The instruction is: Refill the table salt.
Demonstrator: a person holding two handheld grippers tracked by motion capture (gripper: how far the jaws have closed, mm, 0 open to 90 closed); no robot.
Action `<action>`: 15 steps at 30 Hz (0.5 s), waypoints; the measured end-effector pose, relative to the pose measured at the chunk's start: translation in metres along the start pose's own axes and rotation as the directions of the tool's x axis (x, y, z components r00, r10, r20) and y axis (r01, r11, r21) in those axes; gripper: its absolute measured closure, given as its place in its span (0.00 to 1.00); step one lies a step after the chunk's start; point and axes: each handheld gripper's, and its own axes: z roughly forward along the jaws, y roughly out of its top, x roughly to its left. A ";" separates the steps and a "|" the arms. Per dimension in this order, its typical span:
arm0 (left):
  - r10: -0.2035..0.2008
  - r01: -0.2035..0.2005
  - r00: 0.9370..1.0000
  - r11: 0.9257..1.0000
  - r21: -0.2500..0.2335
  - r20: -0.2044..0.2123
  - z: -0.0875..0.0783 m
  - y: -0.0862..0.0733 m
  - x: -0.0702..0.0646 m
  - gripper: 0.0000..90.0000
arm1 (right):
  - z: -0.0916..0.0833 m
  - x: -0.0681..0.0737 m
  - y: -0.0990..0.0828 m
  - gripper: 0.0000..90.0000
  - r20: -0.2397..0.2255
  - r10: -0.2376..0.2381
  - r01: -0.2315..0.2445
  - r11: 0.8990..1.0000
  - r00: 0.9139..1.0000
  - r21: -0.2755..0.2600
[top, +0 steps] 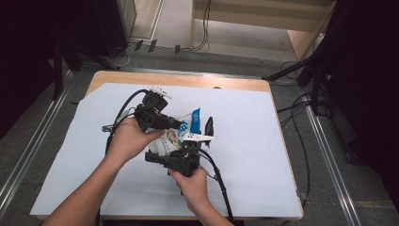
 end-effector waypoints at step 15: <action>0.034 -0.032 0.998 0.999 0.038 -0.049 0.003 0.003 -0.005 1.00 | 0.000 -0.001 0.000 0.80 -0.005 0.001 -0.001 1.000 1.000 -0.005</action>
